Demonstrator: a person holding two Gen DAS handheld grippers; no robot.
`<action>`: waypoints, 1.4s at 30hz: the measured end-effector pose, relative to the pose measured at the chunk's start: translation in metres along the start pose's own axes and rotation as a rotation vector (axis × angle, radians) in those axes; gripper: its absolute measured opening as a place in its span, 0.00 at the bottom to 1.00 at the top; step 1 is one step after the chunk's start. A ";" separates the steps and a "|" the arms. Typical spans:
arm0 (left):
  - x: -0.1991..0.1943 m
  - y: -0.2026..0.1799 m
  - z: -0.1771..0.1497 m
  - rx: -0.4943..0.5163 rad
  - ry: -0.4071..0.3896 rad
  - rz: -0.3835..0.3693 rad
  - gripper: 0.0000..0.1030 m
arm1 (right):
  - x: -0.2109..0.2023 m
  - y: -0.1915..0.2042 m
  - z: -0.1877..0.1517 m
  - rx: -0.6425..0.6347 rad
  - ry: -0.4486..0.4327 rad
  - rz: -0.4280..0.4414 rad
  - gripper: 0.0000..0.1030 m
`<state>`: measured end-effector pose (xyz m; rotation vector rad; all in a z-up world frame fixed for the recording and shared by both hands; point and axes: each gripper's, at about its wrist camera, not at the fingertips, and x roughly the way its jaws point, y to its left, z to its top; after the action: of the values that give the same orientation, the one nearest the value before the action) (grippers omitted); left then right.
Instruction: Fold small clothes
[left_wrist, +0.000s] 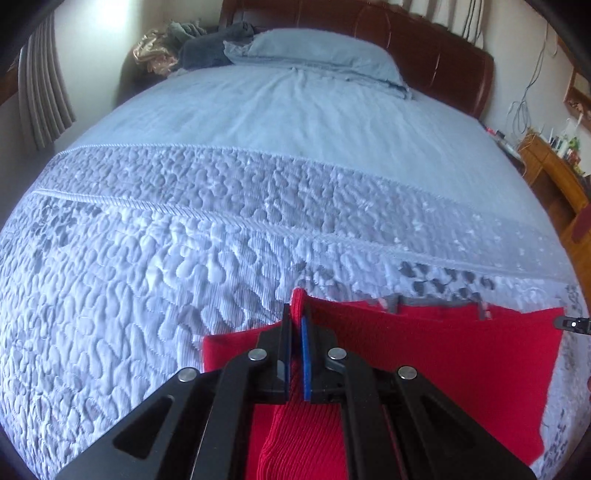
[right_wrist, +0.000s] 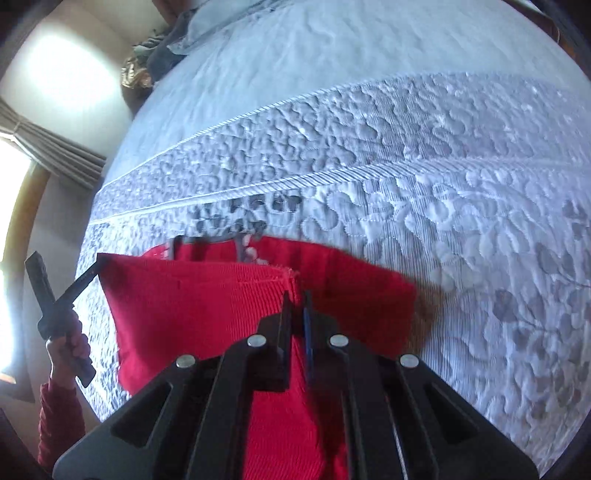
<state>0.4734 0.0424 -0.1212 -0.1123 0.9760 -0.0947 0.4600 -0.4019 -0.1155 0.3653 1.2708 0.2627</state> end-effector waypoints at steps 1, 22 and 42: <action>0.010 -0.001 -0.002 0.007 0.014 0.011 0.04 | 0.008 -0.003 0.001 0.004 0.008 -0.007 0.04; -0.035 0.026 -0.102 -0.006 0.160 0.052 0.39 | -0.033 -0.003 -0.103 -0.075 0.077 0.046 0.47; -0.060 0.023 -0.190 -0.035 0.314 0.014 0.19 | -0.033 0.001 -0.202 -0.095 0.204 -0.010 0.04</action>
<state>0.2831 0.0632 -0.1807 -0.1253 1.2923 -0.0833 0.2569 -0.3897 -0.1364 0.2548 1.4544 0.3573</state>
